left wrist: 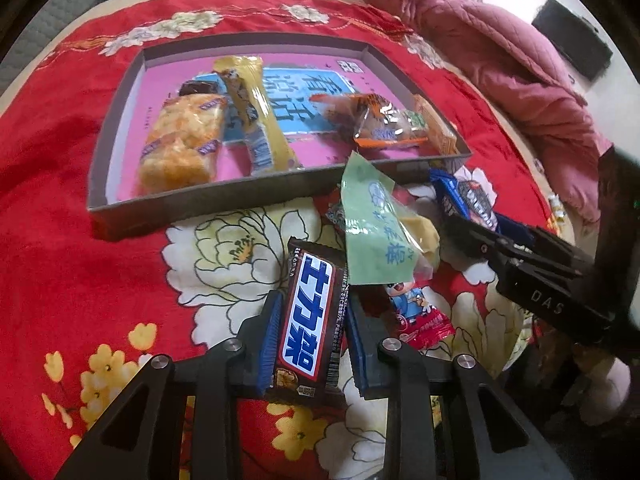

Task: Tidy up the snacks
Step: 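Grasp the dark chocolate bar with the left gripper while the right gripper lifts the cookie pack toward the tray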

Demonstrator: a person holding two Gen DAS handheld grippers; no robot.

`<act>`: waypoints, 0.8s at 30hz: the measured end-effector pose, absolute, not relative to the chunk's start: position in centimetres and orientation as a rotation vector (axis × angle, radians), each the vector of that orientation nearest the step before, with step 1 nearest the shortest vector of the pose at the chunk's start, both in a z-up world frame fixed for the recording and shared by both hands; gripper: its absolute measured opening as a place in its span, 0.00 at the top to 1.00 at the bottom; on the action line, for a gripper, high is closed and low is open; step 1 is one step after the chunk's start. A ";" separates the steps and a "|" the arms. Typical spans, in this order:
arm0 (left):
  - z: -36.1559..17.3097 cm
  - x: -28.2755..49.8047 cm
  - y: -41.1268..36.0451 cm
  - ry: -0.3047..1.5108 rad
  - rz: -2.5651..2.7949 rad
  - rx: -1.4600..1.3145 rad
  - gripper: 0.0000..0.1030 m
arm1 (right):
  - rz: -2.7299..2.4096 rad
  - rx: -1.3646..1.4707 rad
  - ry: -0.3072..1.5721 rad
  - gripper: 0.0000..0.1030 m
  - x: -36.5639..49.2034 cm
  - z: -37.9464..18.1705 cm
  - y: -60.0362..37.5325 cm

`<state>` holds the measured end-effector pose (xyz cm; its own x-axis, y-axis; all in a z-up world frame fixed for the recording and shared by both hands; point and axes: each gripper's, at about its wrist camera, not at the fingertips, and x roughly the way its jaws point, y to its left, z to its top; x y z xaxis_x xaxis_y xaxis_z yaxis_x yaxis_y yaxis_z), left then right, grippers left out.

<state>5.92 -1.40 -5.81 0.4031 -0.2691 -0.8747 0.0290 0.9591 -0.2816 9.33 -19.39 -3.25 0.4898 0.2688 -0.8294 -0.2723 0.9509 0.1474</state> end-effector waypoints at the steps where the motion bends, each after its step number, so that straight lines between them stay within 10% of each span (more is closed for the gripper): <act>1: -5.6 5.8 -1.2 1.139 -0.186 -0.242 0.70 | 0.331 -0.004 1.006 0.44 9.3 -3.2 -19.4; 24: -1.5 5.0 0.3 1.031 -0.123 -0.259 0.70 | 0.419 0.067 0.886 0.44 8.6 -0.3 -19.6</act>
<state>4.97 0.34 -1.51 0.5108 -0.2219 -0.8305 -0.0207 0.9626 -0.2700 8.62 -19.56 -0.31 0.5570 0.3825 -0.7372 -0.3277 0.9168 0.2280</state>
